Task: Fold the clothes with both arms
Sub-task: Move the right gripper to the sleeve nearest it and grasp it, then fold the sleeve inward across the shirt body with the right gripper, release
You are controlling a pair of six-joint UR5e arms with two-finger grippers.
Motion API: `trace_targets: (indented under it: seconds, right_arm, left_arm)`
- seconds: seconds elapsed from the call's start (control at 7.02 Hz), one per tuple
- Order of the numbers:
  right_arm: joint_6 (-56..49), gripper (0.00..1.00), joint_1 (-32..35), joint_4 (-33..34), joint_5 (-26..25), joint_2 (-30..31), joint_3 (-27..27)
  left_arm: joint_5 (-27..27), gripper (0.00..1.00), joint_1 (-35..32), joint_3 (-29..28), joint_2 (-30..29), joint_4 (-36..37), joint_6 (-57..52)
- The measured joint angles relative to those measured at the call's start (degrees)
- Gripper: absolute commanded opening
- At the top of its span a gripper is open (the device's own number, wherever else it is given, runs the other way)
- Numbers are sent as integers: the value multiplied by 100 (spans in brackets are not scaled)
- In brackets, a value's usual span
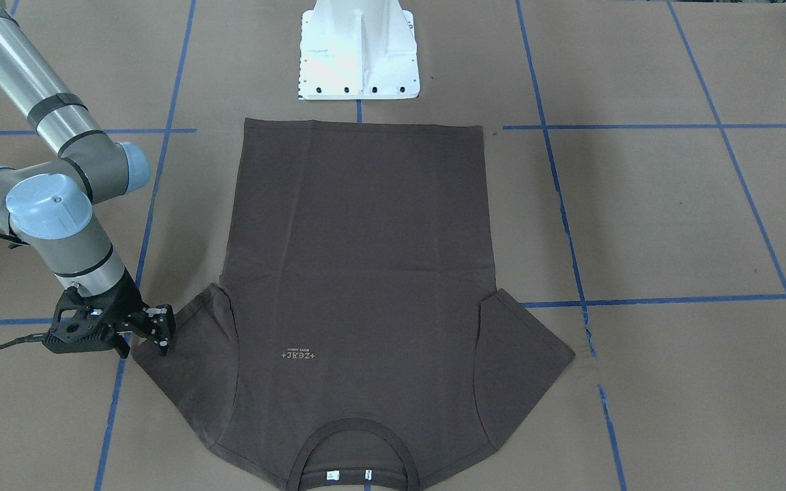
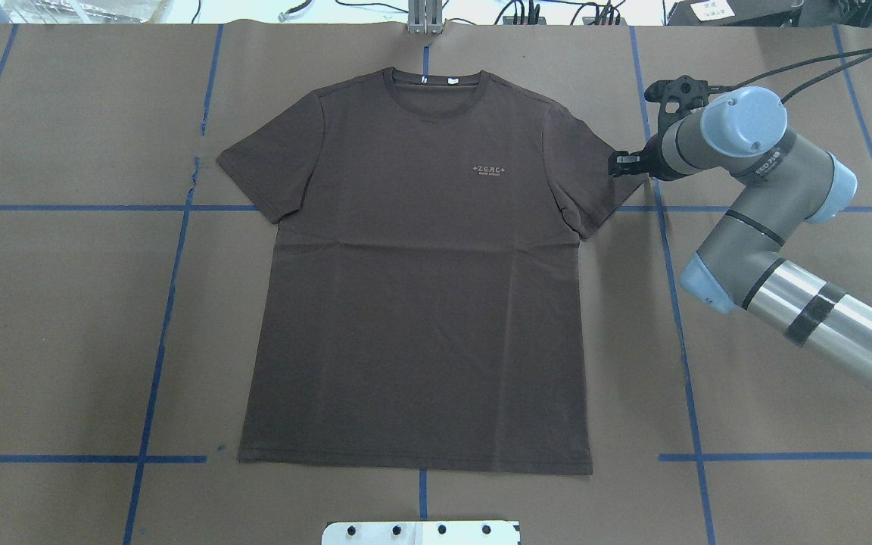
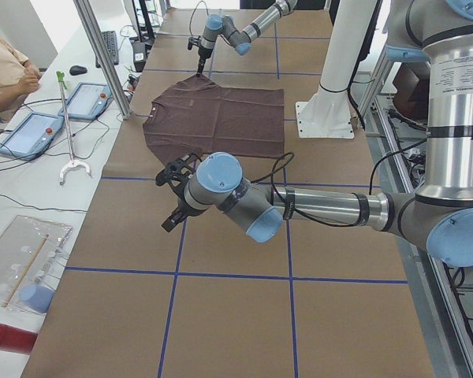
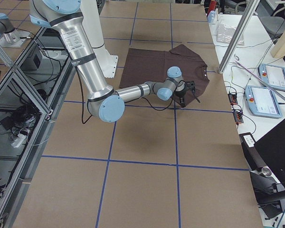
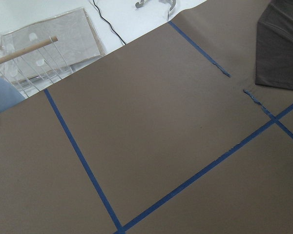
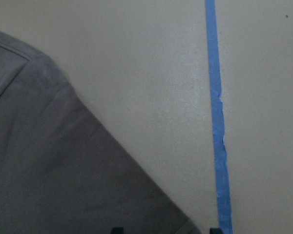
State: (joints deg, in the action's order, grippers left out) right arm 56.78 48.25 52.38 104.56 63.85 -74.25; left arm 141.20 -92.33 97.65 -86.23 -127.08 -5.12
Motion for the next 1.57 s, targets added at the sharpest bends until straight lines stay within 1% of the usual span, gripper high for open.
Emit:
trace_targets:
  seconds: [0.29, 0.43, 0.57, 0.71, 1.0, 1.28, 1.43, 1.57]
  right_arm:
    - [1, 63, -7, 0, 2, 9, 47]
    - [3, 60, -8, 0, 2, 8, 69]
    - [1, 28, -9, 0, 3, 4, 85]
    - [7, 0, -9, 0, 1, -5, 100]
    - [48, 0, -5, 2, 3, -53, 97]
    - [78, 0, 21, 135, 28, -249, 52]
    - [161, 0, 21, 434, 25, -426, -15]
    - [405, 0, -24, 947, -42, -749, -99]
  left_arm:
    - [-7, 100, 0, 1, 1, -1, -8]
    - [-13, 100, 0, 8, 1, -1, -12]
    - [-19, 100, 2, 16, 1, -1, -15]
    - [-22, 100, 4, 21, 1, -1, -15]
    - [-23, 100, 4, 26, 4, -1, -16]
    - [-23, 100, -3, 26, 4, -1, -19]
    - [-23, 100, -2, 26, 2, -1, -18]
    - [-23, 100, -1, 26, 2, -1, -16]
